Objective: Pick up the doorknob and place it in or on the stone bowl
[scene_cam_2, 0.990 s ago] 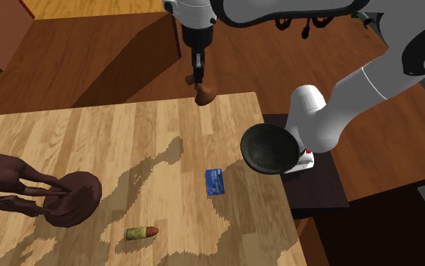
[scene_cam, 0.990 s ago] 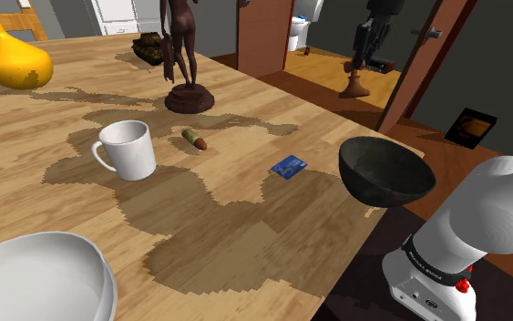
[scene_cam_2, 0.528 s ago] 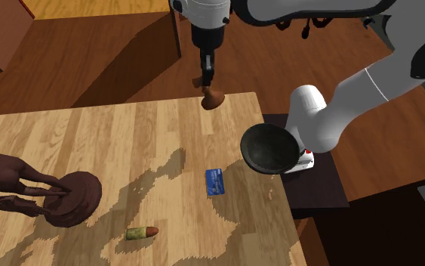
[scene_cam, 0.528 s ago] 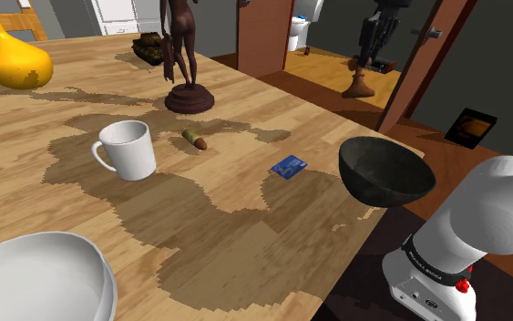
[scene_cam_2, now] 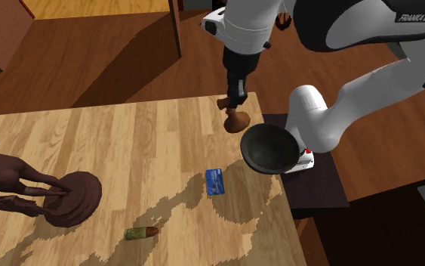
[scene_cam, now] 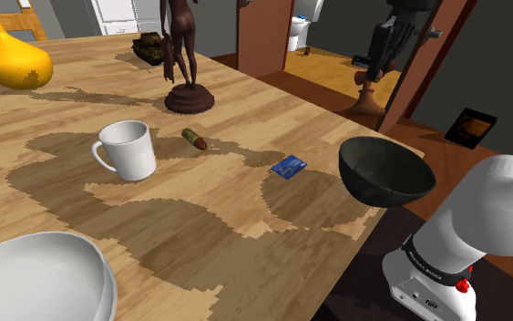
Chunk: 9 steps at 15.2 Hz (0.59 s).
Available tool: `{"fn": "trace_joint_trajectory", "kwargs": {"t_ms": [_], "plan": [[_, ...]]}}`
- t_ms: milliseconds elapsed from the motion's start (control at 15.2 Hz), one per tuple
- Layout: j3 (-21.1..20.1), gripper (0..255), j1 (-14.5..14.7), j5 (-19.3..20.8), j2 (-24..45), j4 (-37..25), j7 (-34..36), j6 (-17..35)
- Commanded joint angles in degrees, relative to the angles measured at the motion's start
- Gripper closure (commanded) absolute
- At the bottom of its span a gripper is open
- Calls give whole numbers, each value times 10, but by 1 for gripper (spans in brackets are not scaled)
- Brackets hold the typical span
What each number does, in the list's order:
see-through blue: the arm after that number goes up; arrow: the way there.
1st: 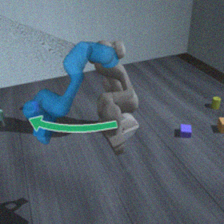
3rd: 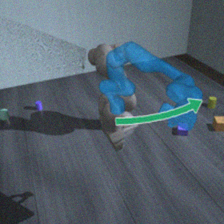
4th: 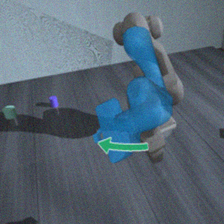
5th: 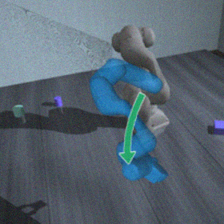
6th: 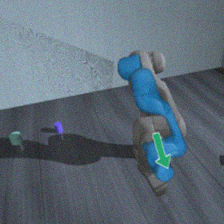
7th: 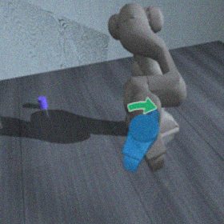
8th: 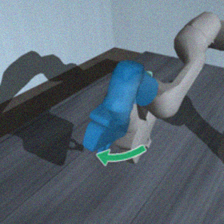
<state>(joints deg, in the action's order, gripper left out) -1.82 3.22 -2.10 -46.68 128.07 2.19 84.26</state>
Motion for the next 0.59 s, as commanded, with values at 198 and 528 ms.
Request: {"fn": "trace_joint_trajectory", "kwargs": {"t_ms": [198, 528], "plan": [[-50, 255, 16, -39, -58, 19, 55, -36], [-109, 255, 34, -91, -104, 23, 120, -71]]}}
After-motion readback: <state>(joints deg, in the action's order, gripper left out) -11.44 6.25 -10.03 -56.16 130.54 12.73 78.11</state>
